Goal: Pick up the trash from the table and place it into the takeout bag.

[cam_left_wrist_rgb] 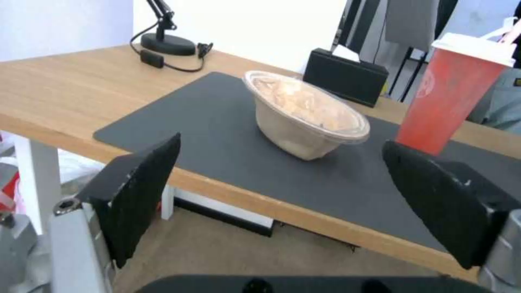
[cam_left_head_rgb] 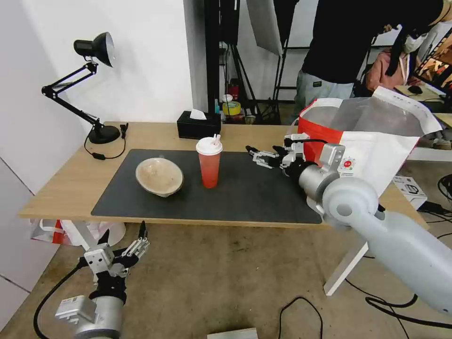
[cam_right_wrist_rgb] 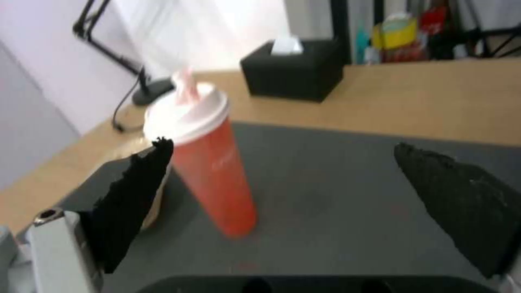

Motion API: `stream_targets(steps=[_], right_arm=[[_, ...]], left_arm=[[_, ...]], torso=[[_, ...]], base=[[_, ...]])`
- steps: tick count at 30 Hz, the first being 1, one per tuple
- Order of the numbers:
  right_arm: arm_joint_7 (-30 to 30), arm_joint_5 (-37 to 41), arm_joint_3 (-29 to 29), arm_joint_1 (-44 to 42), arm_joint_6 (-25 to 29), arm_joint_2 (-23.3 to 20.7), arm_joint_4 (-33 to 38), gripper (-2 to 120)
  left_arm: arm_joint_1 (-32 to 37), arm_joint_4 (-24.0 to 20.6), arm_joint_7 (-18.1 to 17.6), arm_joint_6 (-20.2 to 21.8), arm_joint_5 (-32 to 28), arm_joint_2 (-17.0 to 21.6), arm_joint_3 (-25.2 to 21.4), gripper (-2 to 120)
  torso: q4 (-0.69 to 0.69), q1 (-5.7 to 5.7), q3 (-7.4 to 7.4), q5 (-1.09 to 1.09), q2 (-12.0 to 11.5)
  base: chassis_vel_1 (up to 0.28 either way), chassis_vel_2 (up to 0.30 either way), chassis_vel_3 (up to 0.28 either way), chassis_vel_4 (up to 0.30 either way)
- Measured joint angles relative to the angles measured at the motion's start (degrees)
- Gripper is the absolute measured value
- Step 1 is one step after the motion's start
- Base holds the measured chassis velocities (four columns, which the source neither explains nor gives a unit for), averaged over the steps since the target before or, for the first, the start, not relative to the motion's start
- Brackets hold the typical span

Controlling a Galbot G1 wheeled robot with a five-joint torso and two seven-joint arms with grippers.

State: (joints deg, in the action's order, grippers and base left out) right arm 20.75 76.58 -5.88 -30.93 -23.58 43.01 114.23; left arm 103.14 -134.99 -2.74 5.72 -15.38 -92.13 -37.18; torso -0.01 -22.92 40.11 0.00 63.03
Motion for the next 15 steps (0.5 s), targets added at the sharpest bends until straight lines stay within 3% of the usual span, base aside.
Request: stream_targets(steps=[3,4,6,7,15], right_arm=[[-1.25,0.09,-0.23,0.25,-1.75,0.16,-0.50,100],[-3.68,0.25,-0.51,0.84,-5.01,0.23,-1.38,100],[-3.68,0.25,-0.51,0.84,-5.01,0.23,-1.38,100],[-5.01,0.20,-1.59,2.04,-8.27,0.53,-2.48,100],[-4.48,-0.13,-5.49,6.76,-12.68,1.81,-4.47,100]], left_arm=[[-0.09,0.24,0.00,-0.03,0.00,0.00,-0.03,100],[-0.22,0.51,0.01,-0.09,0.01,0.00,-0.04,100],[-0.22,0.51,0.01,-0.09,0.01,0.00,-0.04,100],[-0.48,0.74,0.02,-0.10,0.03,-0.02,0.00,100],[-1.26,1.26,0.03,-0.13,0.11,-0.03,0.61,100]], torso=[[0.00,0.00,0.00,0.00,0.00],[0.00,0.00,0.00,0.00,0.00],[0.00,0.00,0.00,0.00,0.00],[0.00,0.00,0.00,0.00,0.00],[0.01,0.00,0.00,0.00,0.00]], base=[[0.000,0.000,0.000,0.000],[0.000,0.000,0.000,0.000],[0.000,0.000,0.000,0.000],[0.000,0.000,0.000,0.000],[0.000,0.000,0.000,0.000]])
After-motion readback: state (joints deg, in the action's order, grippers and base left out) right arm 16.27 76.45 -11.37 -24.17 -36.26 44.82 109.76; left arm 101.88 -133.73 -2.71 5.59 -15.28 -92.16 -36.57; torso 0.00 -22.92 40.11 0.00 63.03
